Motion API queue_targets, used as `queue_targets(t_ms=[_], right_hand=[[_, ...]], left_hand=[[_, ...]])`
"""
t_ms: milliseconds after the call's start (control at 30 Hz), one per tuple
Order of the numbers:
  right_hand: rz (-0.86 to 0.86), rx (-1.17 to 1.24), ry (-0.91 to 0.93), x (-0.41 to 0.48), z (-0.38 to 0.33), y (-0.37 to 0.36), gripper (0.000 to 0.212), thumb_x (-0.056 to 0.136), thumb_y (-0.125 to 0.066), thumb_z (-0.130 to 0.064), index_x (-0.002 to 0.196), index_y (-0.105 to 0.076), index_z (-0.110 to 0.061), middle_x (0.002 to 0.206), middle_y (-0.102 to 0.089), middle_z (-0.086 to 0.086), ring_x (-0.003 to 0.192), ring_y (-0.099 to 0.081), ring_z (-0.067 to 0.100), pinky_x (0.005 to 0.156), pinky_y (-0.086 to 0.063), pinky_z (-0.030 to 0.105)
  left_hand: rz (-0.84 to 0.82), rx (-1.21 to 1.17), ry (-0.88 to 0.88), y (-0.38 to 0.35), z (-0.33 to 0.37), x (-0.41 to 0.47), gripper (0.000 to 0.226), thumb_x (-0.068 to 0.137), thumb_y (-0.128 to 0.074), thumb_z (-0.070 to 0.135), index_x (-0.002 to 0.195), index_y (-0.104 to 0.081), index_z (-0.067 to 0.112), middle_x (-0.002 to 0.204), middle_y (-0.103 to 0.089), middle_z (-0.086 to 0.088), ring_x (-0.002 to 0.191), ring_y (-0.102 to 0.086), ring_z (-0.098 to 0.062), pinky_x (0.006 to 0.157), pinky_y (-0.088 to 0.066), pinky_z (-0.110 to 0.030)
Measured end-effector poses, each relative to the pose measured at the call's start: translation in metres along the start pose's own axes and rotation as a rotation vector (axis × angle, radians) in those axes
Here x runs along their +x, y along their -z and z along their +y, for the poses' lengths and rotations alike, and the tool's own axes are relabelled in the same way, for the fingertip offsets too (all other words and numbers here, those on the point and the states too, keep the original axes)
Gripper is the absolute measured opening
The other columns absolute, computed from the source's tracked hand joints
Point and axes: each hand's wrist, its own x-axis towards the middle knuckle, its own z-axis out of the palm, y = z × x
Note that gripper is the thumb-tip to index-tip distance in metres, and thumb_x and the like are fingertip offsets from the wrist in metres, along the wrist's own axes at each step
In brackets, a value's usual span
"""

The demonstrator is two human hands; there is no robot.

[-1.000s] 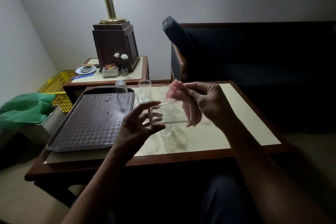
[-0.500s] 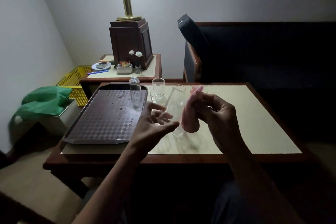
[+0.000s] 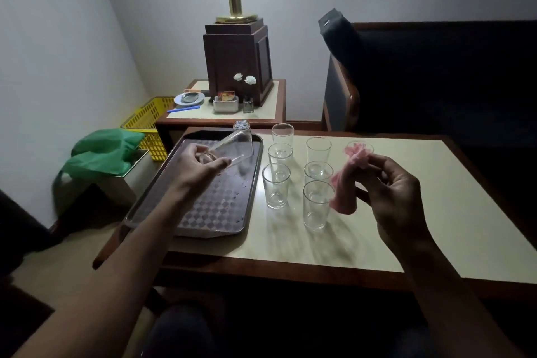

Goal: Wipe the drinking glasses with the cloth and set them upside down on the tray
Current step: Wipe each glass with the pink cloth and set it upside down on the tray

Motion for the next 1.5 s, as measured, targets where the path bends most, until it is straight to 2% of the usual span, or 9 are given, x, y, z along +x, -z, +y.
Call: queue_targets(t_ms=[233,433,667,833,933,1067,1167,1300,1500], right_hand=[[-0.017,-0.019,-0.024,0.022,0.013,-0.008,0.041,0.092,-0.072,-0.032,0.127,-0.069,-0.011,0.114,-0.077,0.009,0.104,-0.077,0.026,0.091,-0.063,0.051],[-0.035,0.004,-0.046,0.040,0.018,-0.008,0.042,0.086,-0.073,-0.035,0.123,-0.071,-0.015,0.112,-0.078,0.008,0.103,-0.077,0.026,0.087,-0.064,0.043],[-0.060,0.009,-0.083,0.050,0.027,-0.011,0.039,0.090,-0.073,-0.030,0.125,-0.072,-0.014,0.114,-0.078,0.007,0.106,-0.076,0.030,0.092,-0.062,0.053],[-0.050,0.035,-0.107,0.052,0.029,-0.011,0.040,0.088,-0.074,-0.031,0.123,-0.072,-0.014,0.113,-0.078,0.009,0.105,-0.076,0.034,0.093,-0.061,0.057],[-0.038,0.049,-0.124,0.055,0.031,-0.011,0.037,0.088,-0.073,-0.028,0.122,-0.073,-0.012,0.111,-0.079,0.009,0.101,-0.078,0.031,0.092,-0.061,0.054],[-0.020,0.049,-0.148,0.060,0.033,-0.009,0.030,0.093,-0.072,-0.021,0.122,-0.073,-0.013,0.111,-0.079,0.009,0.100,-0.078,0.033,0.092,-0.061,0.054],[-0.005,0.043,-0.141,0.062,0.033,-0.009,0.036,0.089,-0.071,-0.025,0.123,-0.073,-0.013,0.112,-0.080,0.003,0.100,-0.078,0.032,0.092,-0.061,0.055],[-0.006,0.072,-0.129,0.063,0.029,-0.009,0.039,0.086,-0.070,-0.026,0.122,-0.073,-0.013,0.113,-0.080,0.003,0.099,-0.078,0.034,0.089,-0.062,0.051],[-0.013,0.124,-0.088,0.067,0.015,-0.024,0.044,0.084,-0.073,-0.029,0.125,-0.067,-0.013,0.114,-0.078,0.009,0.102,-0.077,0.035,0.088,-0.063,0.052]], left_hand=[[-0.035,0.535,-0.063,-0.003,-0.016,0.087,0.054,0.070,-0.078,0.045,0.114,-0.063,0.016,0.110,-0.068,-0.006,0.097,-0.063,-0.024,0.077,-0.053,-0.036],[-0.174,0.723,-0.083,-0.034,-0.019,0.117,0.053,0.074,-0.078,0.037,0.117,-0.056,0.014,0.108,-0.062,-0.006,0.095,-0.056,-0.025,0.070,-0.040,-0.034],[-0.265,0.823,-0.060,-0.047,-0.015,0.143,0.053,0.074,-0.080,0.043,0.113,-0.059,0.014,0.111,-0.065,-0.008,0.097,-0.059,-0.026,0.075,-0.048,-0.040],[-0.228,0.814,-0.042,-0.051,-0.012,0.171,0.094,0.068,-0.072,0.081,0.131,-0.051,0.015,0.127,-0.057,-0.010,0.114,-0.058,-0.030,0.091,-0.053,-0.045],[-0.125,0.726,-0.089,-0.071,-0.003,0.193,0.089,0.075,-0.080,0.062,0.143,-0.043,0.020,0.138,-0.051,-0.015,0.123,-0.055,-0.033,0.099,-0.051,-0.048],[-0.232,0.774,-0.062,-0.102,0.007,0.222,0.096,0.080,-0.085,0.042,0.159,-0.033,0.028,0.151,-0.041,-0.018,0.135,-0.049,-0.036,0.108,-0.048,-0.045],[-0.304,0.875,-0.082,-0.111,0.007,0.234,0.067,0.081,-0.087,0.037,0.140,-0.059,0.019,0.138,-0.059,-0.013,0.123,-0.058,-0.030,0.094,-0.050,-0.035],[-0.210,0.605,-0.071,-0.105,0.006,0.239,0.032,0.075,-0.088,0.011,0.102,-0.070,0.015,0.110,-0.072,-0.011,0.096,-0.069,-0.025,0.079,-0.060,-0.034],[0.050,0.035,-0.136,-0.047,0.068,0.169,0.050,0.085,-0.081,0.049,0.117,-0.060,0.017,0.107,-0.069,-0.006,0.092,-0.067,-0.019,0.077,-0.055,-0.033]])
